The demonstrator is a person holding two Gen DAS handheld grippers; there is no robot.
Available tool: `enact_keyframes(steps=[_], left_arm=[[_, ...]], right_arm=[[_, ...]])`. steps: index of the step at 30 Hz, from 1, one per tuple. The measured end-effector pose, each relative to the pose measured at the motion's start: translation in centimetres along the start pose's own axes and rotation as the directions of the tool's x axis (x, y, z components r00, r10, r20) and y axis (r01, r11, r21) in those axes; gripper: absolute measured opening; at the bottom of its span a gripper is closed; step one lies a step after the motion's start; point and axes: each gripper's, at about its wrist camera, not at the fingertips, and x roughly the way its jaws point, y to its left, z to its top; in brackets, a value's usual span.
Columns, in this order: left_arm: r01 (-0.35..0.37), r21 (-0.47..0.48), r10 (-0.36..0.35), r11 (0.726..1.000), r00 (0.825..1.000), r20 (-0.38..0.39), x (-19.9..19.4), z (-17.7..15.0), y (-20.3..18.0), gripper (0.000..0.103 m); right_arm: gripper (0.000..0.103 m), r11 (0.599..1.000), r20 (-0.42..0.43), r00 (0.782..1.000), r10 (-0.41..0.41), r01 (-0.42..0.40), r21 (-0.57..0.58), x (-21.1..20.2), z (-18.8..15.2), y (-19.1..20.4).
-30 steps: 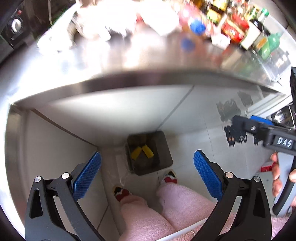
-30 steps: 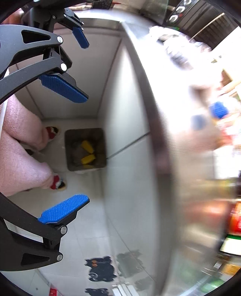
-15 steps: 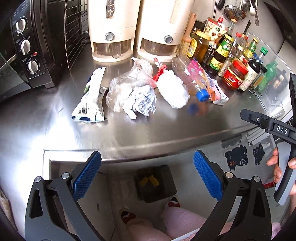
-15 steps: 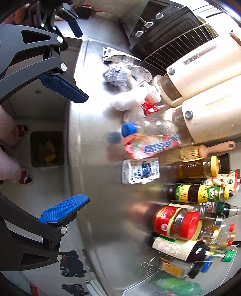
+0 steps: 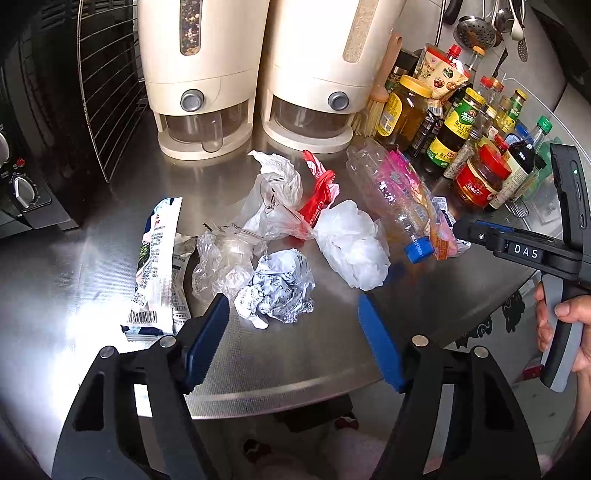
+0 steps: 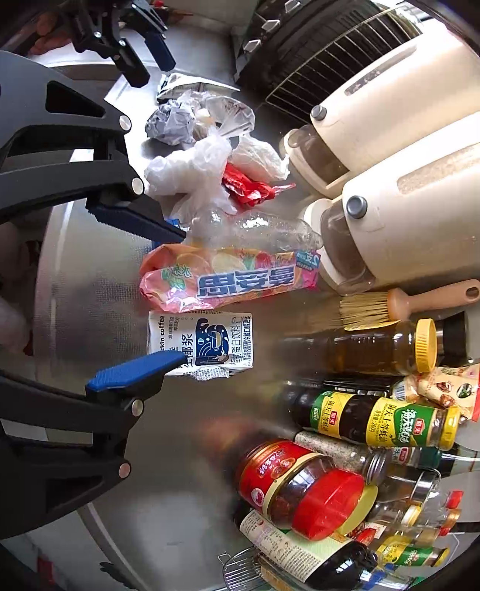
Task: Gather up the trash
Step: 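Raise both open tools back toward the counter trash, then grasp the crumpled foil with the left tool while the right tool grasps the pink wrapper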
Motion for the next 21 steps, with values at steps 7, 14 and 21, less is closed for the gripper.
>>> enact_keyframes(steps=[7,14,21], left_arm=[[0.005,-0.005,-0.005,1.0,0.999,-0.038,2.0,0.2,0.7,0.067],[0.006,-0.003,-0.006,1.0,0.997,-0.076,3.7,0.0,1.1,0.056],[0.004,0.003,-0.003,1.0,0.997,-0.077,3.9,-0.2,1.1,0.035]], right_arm=[[0.053,1.0,-0.047,0.999,0.005,-0.005,-0.013,2.1,0.2,-0.1],[0.052,0.999,-0.075,0.997,0.027,-0.029,-0.023,3.6,0.6,0.4],[0.031,0.998,-0.078,0.996,0.034,-0.038,-0.048,3.7,0.9,0.6]])
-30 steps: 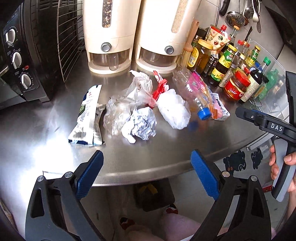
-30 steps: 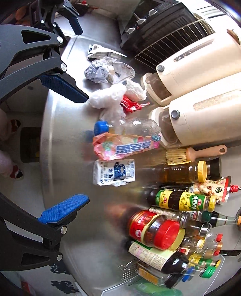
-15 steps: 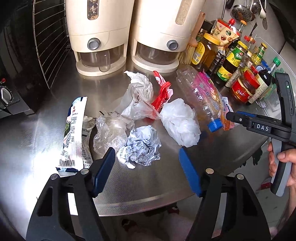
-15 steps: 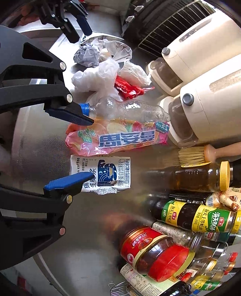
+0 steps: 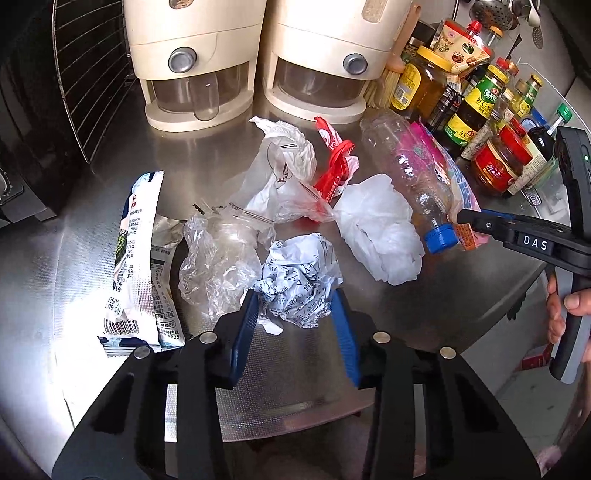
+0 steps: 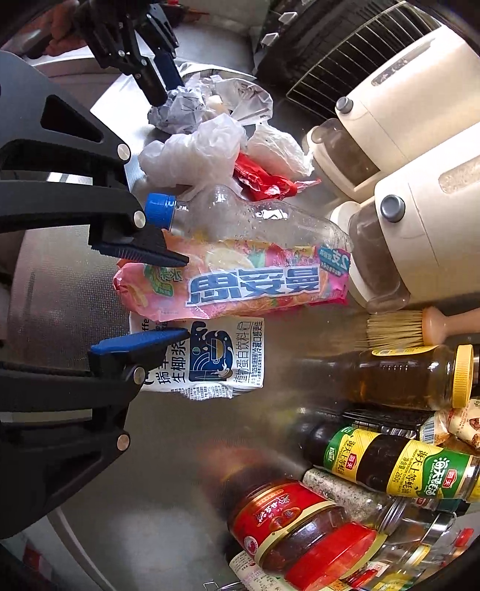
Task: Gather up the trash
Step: 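Grasp the crumpled foil with the left tool while the right tool grasps the pink wrapper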
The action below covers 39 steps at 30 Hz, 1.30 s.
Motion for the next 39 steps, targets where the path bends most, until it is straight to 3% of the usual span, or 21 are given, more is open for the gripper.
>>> enact_keyframes(steps=[4,6,8,13,15,23,30,32,33,34,39], left_arm=[[0.002,0.001,-0.002,1.0,1.0,0.008,-0.3,0.0,-0.1,0.029],[0.013,-0.006,-0.013,1.0,1.0,0.012,-0.4,0.0,0.0,0.014],[0.016,-0.014,-0.016,1.0,1.0,0.013,-0.5,0.1,0.2,0.006],[0.031,-0.022,-0.03,0.999,0.999,0.016,-0.4,-0.1,0.4,0.006],[0.031,-0.026,-0.031,0.999,0.999,0.02,-0.5,-0.2,0.5,0.0],[0.011,-0.014,-0.011,1.0,1.0,0.026,-1.1,-0.3,0.1,0.002],[-0.024,0.008,0.024,1.0,0.999,0.042,-1.1,-0.1,-0.1,0.039],[-0.025,0.019,0.025,1.0,0.999,0.045,-1.1,0.1,-0.1,0.039],[-0.024,0.021,0.023,0.999,0.999,0.041,-0.9,0.2,-0.1,0.039],[-0.022,0.023,0.021,0.999,0.999,0.036,-0.7,0.3,0.0,0.039],[-0.002,0.018,0.002,1.0,1.0,0.019,0.3,0.7,0.3,0.04]], right_arm=[[0.026,1.0,0.01,1.0,0.006,-0.006,-0.012,-0.3,0.1,0.4],[0.016,1.0,0.014,1.0,0.011,-0.01,-0.02,-0.5,0.3,0.6],[0.013,1.0,0.018,1.0,0.01,-0.009,-0.025,-0.8,0.3,0.6],[0.004,0.999,0.014,1.0,0.007,-0.007,-0.033,-0.9,0.2,0.6],[0.003,0.999,0.015,1.0,0.008,-0.008,-0.033,-0.9,0.0,0.7],[0.003,0.999,0.045,0.999,0.028,-0.027,-0.029,-2.3,-0.3,0.8],[0.007,0.995,-0.01,0.996,0.093,-0.093,0.037,-1.4,-0.7,0.5],[0.018,0.991,-0.02,0.993,0.121,-0.119,0.064,-1.0,-0.7,0.4],[0.044,0.989,-0.02,0.991,0.132,-0.13,0.074,-1.0,-0.7,0.4],[0.055,0.988,-0.013,0.991,0.132,-0.13,0.079,-1.0,-0.7,0.5],[0.055,0.99,-0.014,0.993,0.118,-0.117,0.074,-0.4,-0.1,0.9]])
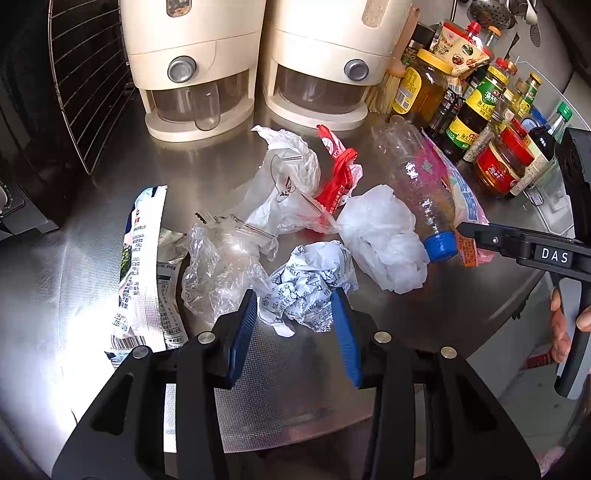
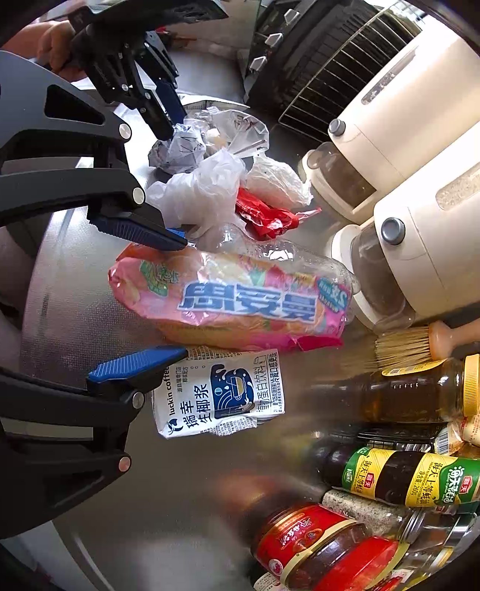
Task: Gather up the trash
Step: 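Grasp the crumpled foil with the left tool while the right tool grasps the pink wrapper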
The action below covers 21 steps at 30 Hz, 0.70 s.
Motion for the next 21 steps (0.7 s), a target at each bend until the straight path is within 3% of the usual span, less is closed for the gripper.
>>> enact_keyframes(steps=[6,10,12,14,21], left_arm=[[0.037,0.012,-0.037,0.999,0.999,-0.016,0.9,0.2,-0.8,0.043],[0.047,0.017,-0.047,0.999,0.999,-0.025,1.4,0.2,-1.2,0.045],[0.049,0.02,-0.048,0.999,0.999,-0.023,1.4,0.2,-1.3,0.042],[0.051,0.024,-0.05,0.998,0.998,-0.024,1.3,0.2,-1.4,0.04],[0.053,0.031,-0.052,0.998,0.999,-0.013,0.2,-1.0,-2.1,0.037]], right_arm=[[0.052,1.0,-0.025,1.0,-0.015,0.014,-0.021,1.4,-0.1,0.5],[0.03,1.0,-0.049,0.999,-0.006,0.005,-0.018,2.0,-0.2,0.4],[0.014,1.0,-0.04,0.999,-0.014,0.013,-0.027,1.8,-0.4,0.4],[0.006,0.999,-0.023,1.0,-0.018,0.017,-0.035,1.3,-0.4,0.4],[0.003,0.998,0.008,1.0,-0.018,0.018,-0.064,-0.4,-0.8,0.7]])
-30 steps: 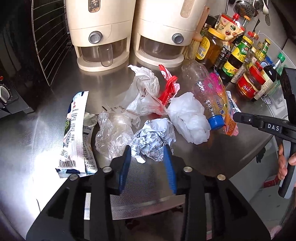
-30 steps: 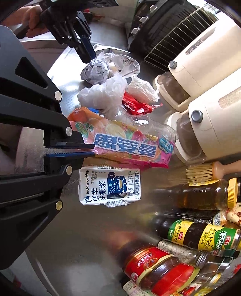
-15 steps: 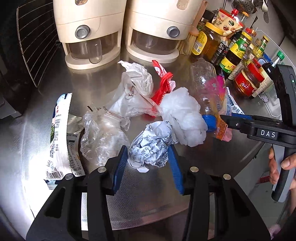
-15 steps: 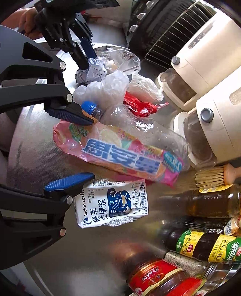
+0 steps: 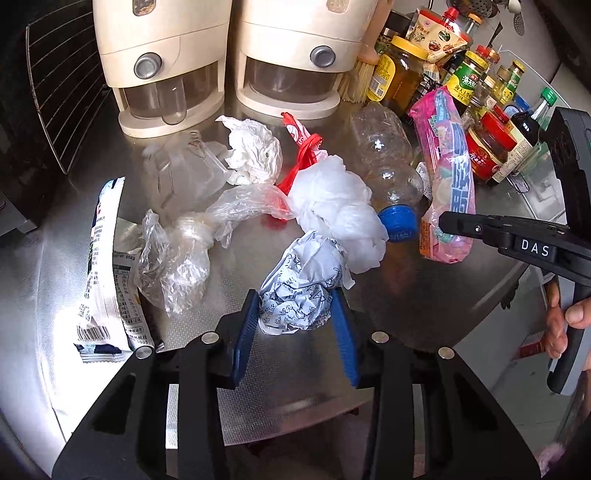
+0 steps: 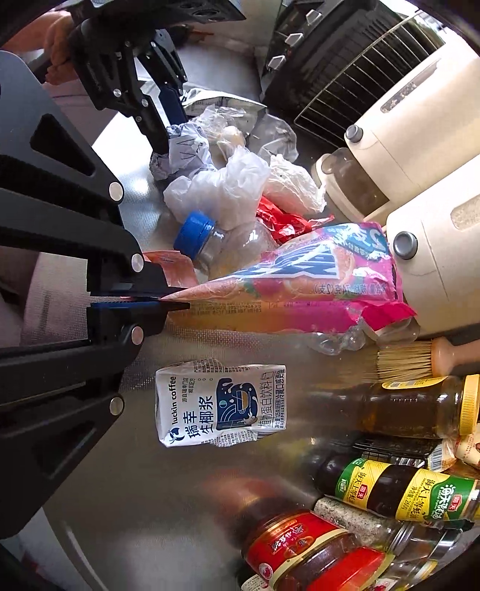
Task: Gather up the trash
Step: 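Grasp the crumpled foil with the left tool while the right tool grasps the pink wrapper, then lower foil and pink wrapper over the black bin and open both tools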
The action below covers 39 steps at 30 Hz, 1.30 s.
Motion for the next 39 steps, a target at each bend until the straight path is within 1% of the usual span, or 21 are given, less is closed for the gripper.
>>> enact_keyframes(steps=[6,11,17,23,27,31,35,38,39], left_arm=[[-0.001,0.01,0.001,1.0,1.0,0.021,-2.2,-1.7,-1.3,0.037],[-0.008,0.019,0.007,1.0,0.999,0.034,-4.1,-3.9,-2.7,0.037],[-0.015,0.021,0.015,1.0,0.999,0.032,-6.3,-8.2,-4.3,0.037],[-0.015,0.009,0.015,1.0,1.0,-0.02,-6.5,-13.6,-5.2,0.037],[-0.006,-0.021,0.004,1.0,0.995,-0.097,-4.9,-17.4,-5.4,0.037],[-0.034,-0.039,0.027,0.999,0.985,-0.172,-2.0,-20.3,-5.5,0.038],[-0.066,-0.053,0.052,0.996,0.97,-0.237,1.6,-22.6,-5.2,0.038],[-0.083,-0.048,0.066,0.995,0.958,-0.28,4.6,-23.9,-5.1,0.038],[-0.089,-0.047,0.071,0.995,0.954,-0.293,5.7,-24.3,-5.1,0.038]], right_arm=[[0.003,1.0,0.02,1.0,0.006,-0.006,-0.013,-2.2,-1.5,0.4],[0.003,0.999,0.021,1.0,0.017,-0.016,-0.037,-3.8,-4.2,1.2],[0.003,0.997,0.008,0.999,0.046,-0.045,-0.068,-5.8,-9.0,2.0],[0.003,0.993,-0.052,0.996,0.074,-0.078,-0.086,-6.7,-15.0,2.4],[0.003,0.992,-0.123,0.988,0.089,-0.099,-0.078,-5.6,-18.5,2.7],[0.003,0.994,-0.205,0.976,0.078,-0.091,-0.055,-2.9,-21.4,2.3],[0.003,0.998,-0.284,0.957,0.056,-0.061,-0.01,1.5,-23.4,1.1],[0.003,1.0,-0.325,0.945,0.023,-0.021,0.011,5.0,-24.6,0.2],[0.003,1.0,-0.336,0.942,0.023,-0.016,0.025,6.0,-24.9,-0.1]])
